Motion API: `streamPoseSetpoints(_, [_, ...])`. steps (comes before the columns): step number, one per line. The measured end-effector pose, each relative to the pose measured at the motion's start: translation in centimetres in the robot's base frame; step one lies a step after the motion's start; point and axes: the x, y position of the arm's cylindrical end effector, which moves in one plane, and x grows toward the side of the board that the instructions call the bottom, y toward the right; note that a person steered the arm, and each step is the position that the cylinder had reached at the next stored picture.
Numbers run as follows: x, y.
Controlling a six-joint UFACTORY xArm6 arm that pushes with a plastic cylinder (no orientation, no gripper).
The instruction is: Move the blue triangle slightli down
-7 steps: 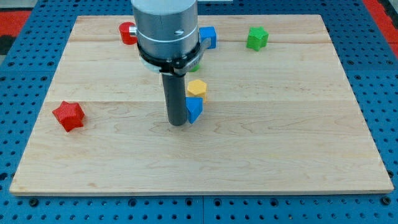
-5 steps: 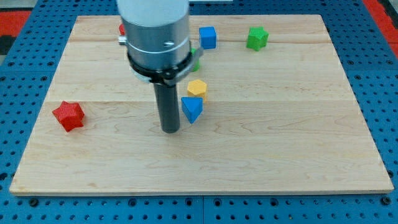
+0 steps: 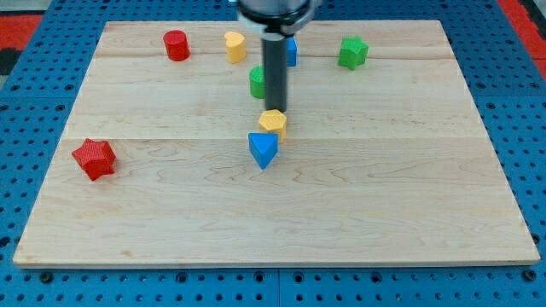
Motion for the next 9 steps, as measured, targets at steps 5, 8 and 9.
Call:
streamPoseSetpoints(5, [6.3, -2.1])
streamPoseSetpoints(8, [11.4, -2.2])
streamPoseSetpoints(9, [13.2, -2.2])
